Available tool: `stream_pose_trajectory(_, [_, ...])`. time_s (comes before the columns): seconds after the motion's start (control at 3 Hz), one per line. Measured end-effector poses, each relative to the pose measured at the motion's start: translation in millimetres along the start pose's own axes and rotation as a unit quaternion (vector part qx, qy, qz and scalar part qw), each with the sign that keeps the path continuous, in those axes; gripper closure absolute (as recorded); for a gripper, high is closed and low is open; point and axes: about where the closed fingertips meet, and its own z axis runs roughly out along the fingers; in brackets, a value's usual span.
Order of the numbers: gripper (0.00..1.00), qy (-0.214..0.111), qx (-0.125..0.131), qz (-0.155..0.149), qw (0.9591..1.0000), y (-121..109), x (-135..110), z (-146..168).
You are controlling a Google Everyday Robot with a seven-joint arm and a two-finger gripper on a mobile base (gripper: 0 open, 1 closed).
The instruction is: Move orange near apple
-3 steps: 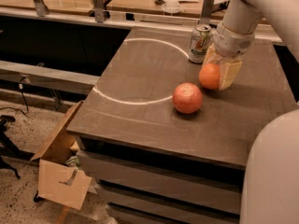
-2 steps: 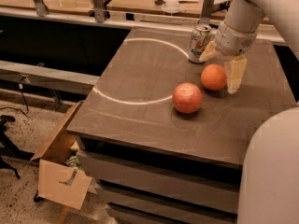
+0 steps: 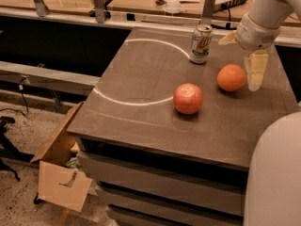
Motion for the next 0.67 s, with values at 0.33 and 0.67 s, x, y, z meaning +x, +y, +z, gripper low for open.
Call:
stream_pose_trajectory(0.33, [0.0,0.05,0.097,0.13,0.9856,0,77,-58])
stream_pose_trajectory(0.67, [0.0,0.09,0.143,0.191,0.9669,7,121,-93])
